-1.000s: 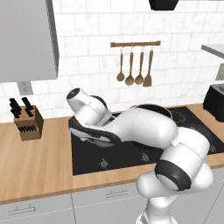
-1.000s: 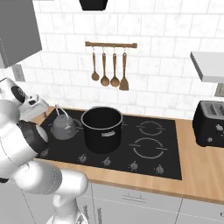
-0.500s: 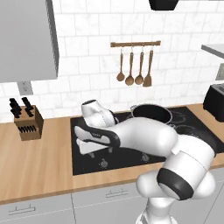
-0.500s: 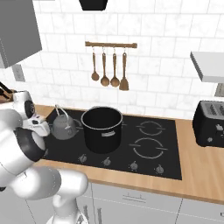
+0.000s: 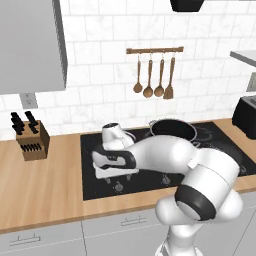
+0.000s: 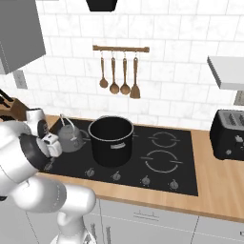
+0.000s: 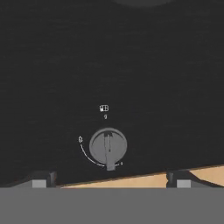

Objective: Pick the kettle from the counter and place it on a stove burner. Then turn the burner on.

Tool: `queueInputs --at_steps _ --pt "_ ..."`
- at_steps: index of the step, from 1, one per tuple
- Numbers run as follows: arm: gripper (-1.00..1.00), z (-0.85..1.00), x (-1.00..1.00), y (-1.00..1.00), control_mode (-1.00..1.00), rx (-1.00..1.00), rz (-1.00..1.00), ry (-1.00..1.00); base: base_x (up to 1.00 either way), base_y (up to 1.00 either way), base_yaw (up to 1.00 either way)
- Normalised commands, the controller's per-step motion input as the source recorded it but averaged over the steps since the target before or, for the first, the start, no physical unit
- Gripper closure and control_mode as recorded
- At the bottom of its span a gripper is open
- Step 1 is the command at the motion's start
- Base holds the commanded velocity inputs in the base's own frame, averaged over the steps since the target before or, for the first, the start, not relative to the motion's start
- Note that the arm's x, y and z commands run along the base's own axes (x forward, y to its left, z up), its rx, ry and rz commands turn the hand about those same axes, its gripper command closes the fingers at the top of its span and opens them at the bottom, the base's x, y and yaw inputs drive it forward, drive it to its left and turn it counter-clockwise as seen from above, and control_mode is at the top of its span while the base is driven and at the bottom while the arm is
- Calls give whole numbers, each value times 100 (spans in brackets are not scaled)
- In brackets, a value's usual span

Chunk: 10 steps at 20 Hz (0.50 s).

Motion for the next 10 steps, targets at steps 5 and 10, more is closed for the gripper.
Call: queueInputs --at_steps 5,10 --pt "-100 -47 27 0 -100 6 -9 -4 0 0 0" --pt "-100 -6 -2 0 -100 4 -1 -1 0 0 0"
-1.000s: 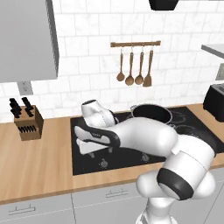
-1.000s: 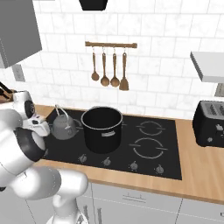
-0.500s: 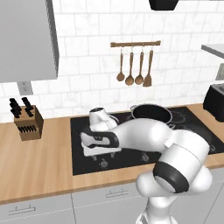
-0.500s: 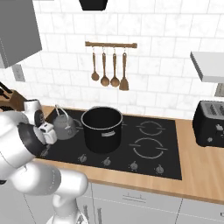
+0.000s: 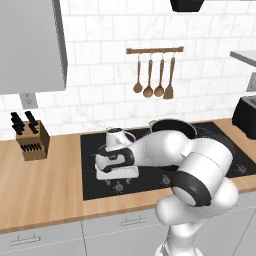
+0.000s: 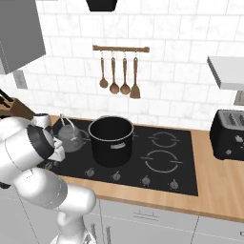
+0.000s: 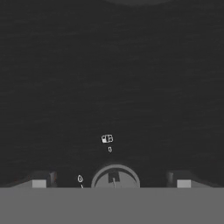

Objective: Pick the kettle from the counter and place it on a stove burner. Then turn the burner on.

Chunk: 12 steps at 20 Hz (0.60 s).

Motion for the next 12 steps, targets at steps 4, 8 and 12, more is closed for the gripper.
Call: queueInputs --at_steps 4,8,12 --pt "-100 -23 -27 0 -100 -3 0 0 0 0 0" --pt "-100 -2 0 0 -100 0 0 0 0 0 0" --pt "100 0 0 0 -100 0 0 0 0 0 0"
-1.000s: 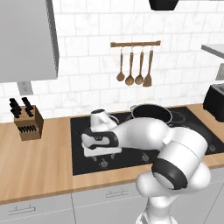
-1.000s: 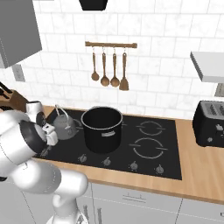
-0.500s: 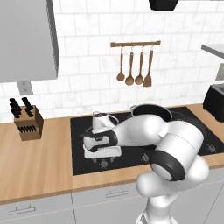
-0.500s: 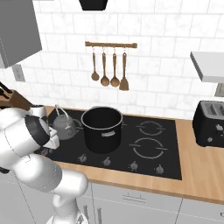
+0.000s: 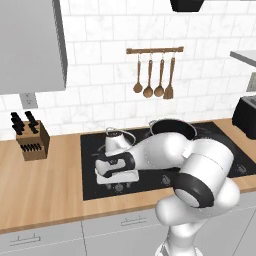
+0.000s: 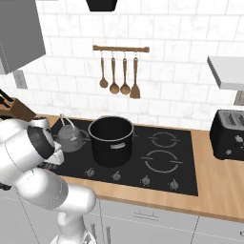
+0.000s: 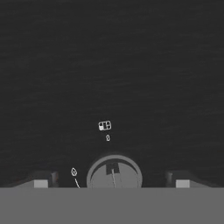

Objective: Pick the kettle from the counter and place it on a stove burner. Then turn the burner on.

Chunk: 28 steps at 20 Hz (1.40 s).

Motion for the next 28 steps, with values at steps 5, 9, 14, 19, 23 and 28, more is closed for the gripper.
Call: queueInputs --at_steps 5,9,14,19,23,28 --pt "100 0 0 0 -100 0 0 -3 0 0 0" --pt "100 0 -3 0 -100 -1 5 -14 0 0 0" --pt "100 0 -5 0 -100 -5 28 -31 0 0 0" --pt "100 0 0 0 -100 -7 43 -19 0 0 0" --pt "100 9 0 8 -100 -10 44 -6 0 0 0" --pt "100 20 5 26 -100 -12 40 0 0 0 0"
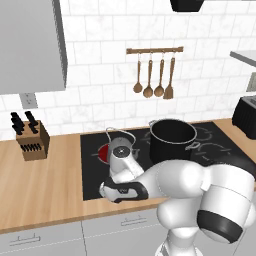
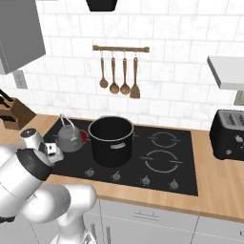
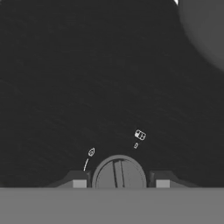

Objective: Pick the kettle from the counter and place it on a stove burner. Then turn the burner on.

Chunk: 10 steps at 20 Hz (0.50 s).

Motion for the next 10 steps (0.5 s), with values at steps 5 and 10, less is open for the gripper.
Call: queueInputs --at_steps 5,10 --pt "100 18 1 32 -100 -15 36 0 0 0 0" --pt "100 11 15 28 -100 -14 31 0 0 0 0"
